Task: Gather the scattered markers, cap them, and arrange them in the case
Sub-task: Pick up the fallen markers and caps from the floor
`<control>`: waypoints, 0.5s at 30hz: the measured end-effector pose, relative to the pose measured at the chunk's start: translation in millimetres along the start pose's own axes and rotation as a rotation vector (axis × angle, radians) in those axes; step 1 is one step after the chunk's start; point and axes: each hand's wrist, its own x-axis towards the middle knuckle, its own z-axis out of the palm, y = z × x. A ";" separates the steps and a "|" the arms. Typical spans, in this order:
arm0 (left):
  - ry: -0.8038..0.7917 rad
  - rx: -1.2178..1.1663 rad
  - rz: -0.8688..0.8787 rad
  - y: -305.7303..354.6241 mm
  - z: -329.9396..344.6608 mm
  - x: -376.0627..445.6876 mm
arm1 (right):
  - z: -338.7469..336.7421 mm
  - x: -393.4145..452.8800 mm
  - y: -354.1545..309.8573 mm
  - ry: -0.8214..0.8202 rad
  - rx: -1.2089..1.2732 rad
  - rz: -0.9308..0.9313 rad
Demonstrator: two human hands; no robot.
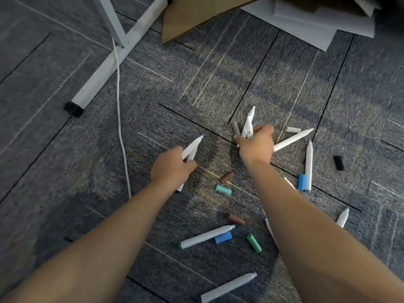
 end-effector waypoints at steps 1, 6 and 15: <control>-0.001 -0.028 0.015 1.2 0.4 2.5 | 1.2 1.5 1.0 0.004 -0.007 0.000; -0.021 -0.168 0.069 8.2 5.6 0.2 | -3.0 0.4 1.1 -0.018 0.001 0.002; -0.150 -0.202 0.117 8.1 11.6 -43.4 | -47.8 -56.8 33.2 -0.182 -0.008 -0.103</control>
